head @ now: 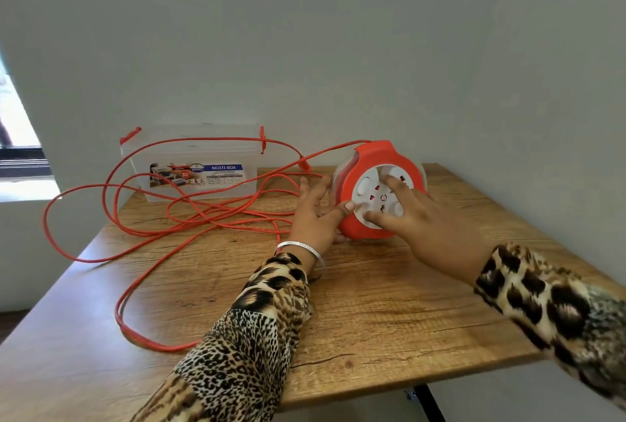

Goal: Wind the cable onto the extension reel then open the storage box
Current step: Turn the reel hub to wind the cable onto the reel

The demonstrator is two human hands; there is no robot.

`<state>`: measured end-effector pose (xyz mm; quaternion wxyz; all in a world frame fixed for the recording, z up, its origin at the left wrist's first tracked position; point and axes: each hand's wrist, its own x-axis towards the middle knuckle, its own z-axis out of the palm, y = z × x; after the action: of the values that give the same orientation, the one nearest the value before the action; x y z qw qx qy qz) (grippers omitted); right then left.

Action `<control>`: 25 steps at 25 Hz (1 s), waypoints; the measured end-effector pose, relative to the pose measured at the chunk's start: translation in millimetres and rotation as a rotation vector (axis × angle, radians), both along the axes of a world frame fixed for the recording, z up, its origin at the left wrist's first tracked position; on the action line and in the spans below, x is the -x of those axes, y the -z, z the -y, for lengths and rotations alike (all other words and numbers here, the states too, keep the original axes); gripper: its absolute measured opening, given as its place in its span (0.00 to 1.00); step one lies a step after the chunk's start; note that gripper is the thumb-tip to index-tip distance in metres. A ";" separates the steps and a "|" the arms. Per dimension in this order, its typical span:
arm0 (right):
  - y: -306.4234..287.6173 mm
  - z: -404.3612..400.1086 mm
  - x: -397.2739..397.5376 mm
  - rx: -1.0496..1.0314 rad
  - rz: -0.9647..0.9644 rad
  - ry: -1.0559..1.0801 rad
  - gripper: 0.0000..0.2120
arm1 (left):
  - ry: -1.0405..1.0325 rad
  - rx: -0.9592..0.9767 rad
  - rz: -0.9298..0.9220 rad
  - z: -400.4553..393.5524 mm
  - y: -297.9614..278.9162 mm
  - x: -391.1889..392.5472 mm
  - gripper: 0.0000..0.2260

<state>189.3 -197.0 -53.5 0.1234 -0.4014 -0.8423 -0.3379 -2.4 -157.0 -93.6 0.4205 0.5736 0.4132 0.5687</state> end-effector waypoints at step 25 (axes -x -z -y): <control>-3.9 0.3 45.9 0.790 -1.284 0.320 0.26 | 0.006 0.090 0.054 6.3 -1.1 0.4 0.29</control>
<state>143.4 -197.3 -49.6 0.3853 -0.6499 -0.5952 0.2737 -2.8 -163.3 -92.5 0.4586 0.5396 0.4253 0.5636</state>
